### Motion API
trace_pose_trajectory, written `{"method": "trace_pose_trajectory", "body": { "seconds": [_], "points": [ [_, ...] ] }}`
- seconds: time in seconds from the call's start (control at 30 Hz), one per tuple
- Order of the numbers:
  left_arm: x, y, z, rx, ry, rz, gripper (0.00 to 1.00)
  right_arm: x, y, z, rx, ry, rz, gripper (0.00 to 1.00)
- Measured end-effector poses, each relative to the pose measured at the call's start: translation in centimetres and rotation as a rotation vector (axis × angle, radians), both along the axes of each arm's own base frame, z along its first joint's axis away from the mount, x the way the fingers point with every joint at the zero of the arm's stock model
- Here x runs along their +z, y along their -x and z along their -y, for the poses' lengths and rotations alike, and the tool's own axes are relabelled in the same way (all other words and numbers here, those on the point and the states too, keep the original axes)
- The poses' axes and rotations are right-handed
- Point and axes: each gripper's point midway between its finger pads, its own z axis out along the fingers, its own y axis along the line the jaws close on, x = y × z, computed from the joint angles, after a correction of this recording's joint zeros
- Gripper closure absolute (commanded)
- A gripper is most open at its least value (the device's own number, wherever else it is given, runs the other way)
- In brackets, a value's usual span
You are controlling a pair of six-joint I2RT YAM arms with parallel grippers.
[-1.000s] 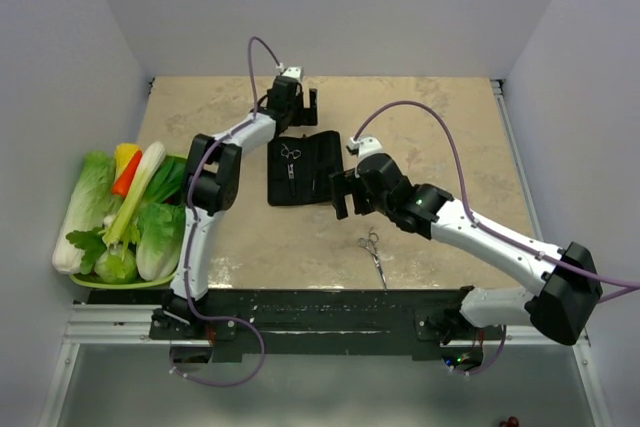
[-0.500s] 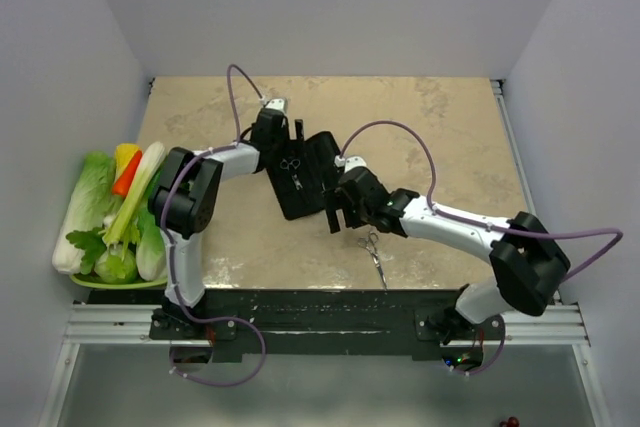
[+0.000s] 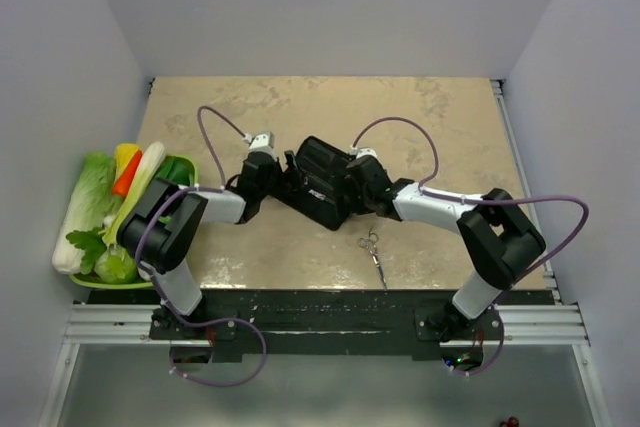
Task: Sort the hair-cutting tools
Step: Adjust the hairdressing tool bag at the center of the board.
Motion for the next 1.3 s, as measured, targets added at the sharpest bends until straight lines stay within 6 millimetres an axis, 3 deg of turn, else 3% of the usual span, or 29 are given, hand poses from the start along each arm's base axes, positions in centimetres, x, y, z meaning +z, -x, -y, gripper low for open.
{"method": "trace_pose_trajectory", "body": {
  "seconds": [0.1, 0.23, 0.33, 0.57, 0.63, 0.73, 0.97, 1.13, 1.3],
  "points": [
    [0.0, 2.1, 1.1, -0.020, 0.046, 0.023, 0.00, 0.5, -1.2, 1.3, -0.042, -0.006, 0.015, 0.01],
    [0.3, 4.2, 2.1, -0.043, 0.101, 0.039, 0.00, 1.8, -1.1, 1.3, -0.023, -0.003, 0.032, 0.01],
    [0.6, 4.9, 1.9, -0.042, 0.113, 0.028, 0.00, 3.6, 0.0, 1.4, 0.015, 0.005, 0.048, 0.01],
    [1.2, 7.8, 0.6, -0.041, 0.078, -0.063, 0.00, 9.8, 4.0, 1.4, 0.095, -0.044, 0.125, 0.01],
    [2.1, 8.5, 0.3, -0.043, 0.077, -0.062, 0.00, 10.5, 5.2, 1.6, 0.105, -0.061, 0.133, 0.01],
    [4.2, 9.0, -0.1, -0.045, 0.088, -0.029, 0.00, 9.3, 6.4, 2.1, 0.104, -0.034, 0.101, 0.01],
    [8.2, 10.0, -0.4, -0.058, 0.135, 0.044, 0.00, 1.7, 9.5, 3.7, 0.114, 0.148, -0.090, 0.01],
    [10.2, 10.9, -0.3, -0.083, 0.164, 0.079, 0.00, 0.8, 9.8, 3.9, 0.103, 0.164, -0.112, 0.01],
    [10.3, 11.6, -0.3, -0.101, 0.171, 0.075, 0.00, 0.5, 10.3, 3.7, 0.111, 0.153, -0.126, 0.01]
  ]
}}
